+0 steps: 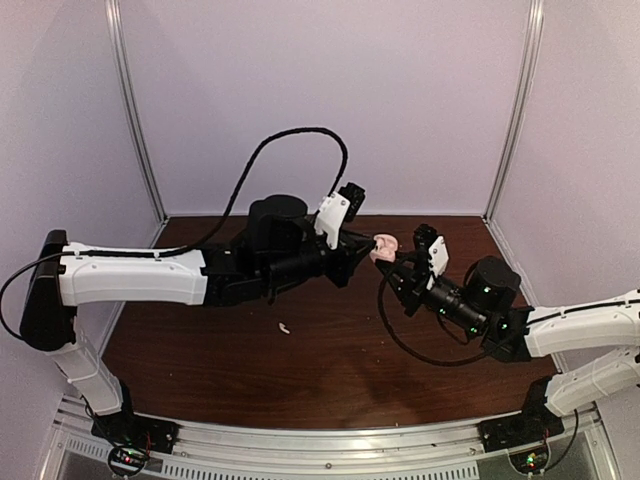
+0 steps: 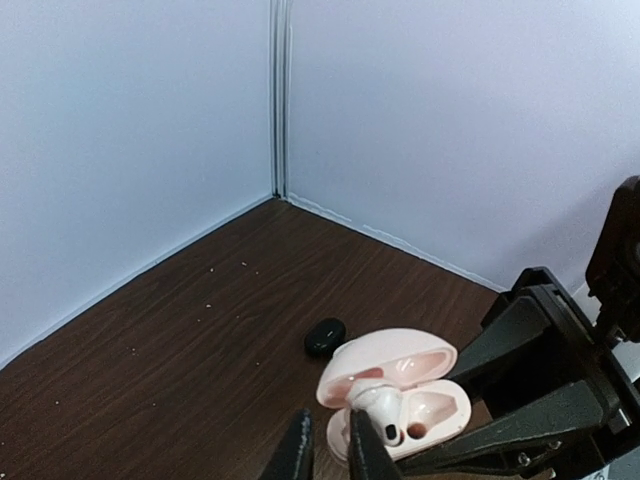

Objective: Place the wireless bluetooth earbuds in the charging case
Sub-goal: Adjust the left earbud in the left side groove of the charging case.

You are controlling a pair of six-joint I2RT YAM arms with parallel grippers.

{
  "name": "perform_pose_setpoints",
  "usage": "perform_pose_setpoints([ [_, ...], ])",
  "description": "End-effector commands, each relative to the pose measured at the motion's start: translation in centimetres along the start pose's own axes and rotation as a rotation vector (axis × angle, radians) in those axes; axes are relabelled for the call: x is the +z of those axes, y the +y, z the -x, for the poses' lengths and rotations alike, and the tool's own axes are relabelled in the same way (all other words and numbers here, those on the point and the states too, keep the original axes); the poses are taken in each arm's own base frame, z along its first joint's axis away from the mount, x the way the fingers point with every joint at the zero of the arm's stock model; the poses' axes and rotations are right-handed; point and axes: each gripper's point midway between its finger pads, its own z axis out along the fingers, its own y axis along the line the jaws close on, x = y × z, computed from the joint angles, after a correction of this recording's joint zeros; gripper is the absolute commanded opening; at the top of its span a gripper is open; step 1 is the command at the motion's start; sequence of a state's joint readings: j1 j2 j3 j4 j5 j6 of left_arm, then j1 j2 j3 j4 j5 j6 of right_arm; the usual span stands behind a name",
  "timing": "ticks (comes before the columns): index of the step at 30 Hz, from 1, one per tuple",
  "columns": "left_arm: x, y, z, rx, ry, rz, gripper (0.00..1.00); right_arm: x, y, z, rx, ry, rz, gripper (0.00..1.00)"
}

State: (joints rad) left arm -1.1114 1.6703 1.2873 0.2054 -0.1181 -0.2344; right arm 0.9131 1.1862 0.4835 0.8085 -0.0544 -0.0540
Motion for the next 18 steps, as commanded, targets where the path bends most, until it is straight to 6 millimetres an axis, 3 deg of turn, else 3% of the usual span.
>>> perform_pose_setpoints([
  [1,0.1,0.5,0.4,0.007,-0.003,0.001,0.15,-0.6,1.3,2.2,-0.002,-0.081,0.069,0.0],
  [6,-1.3,-1.0,1.0,0.065,-0.045,-0.092,0.16,-1.0,1.1,2.3,0.006,-0.093,0.061,0.0],
  [13,-3.6,0.2,1.1,0.139,-0.04,-0.038,0.23,-1.1,1.3,1.9,-0.02,-0.068,0.076,0.0],
  [18,-5.8,-1.3,1.6,0.256,-0.051,-0.134,0.36,-1.1,3.8,0.6,-0.099,0.0,0.227,0.0],
])
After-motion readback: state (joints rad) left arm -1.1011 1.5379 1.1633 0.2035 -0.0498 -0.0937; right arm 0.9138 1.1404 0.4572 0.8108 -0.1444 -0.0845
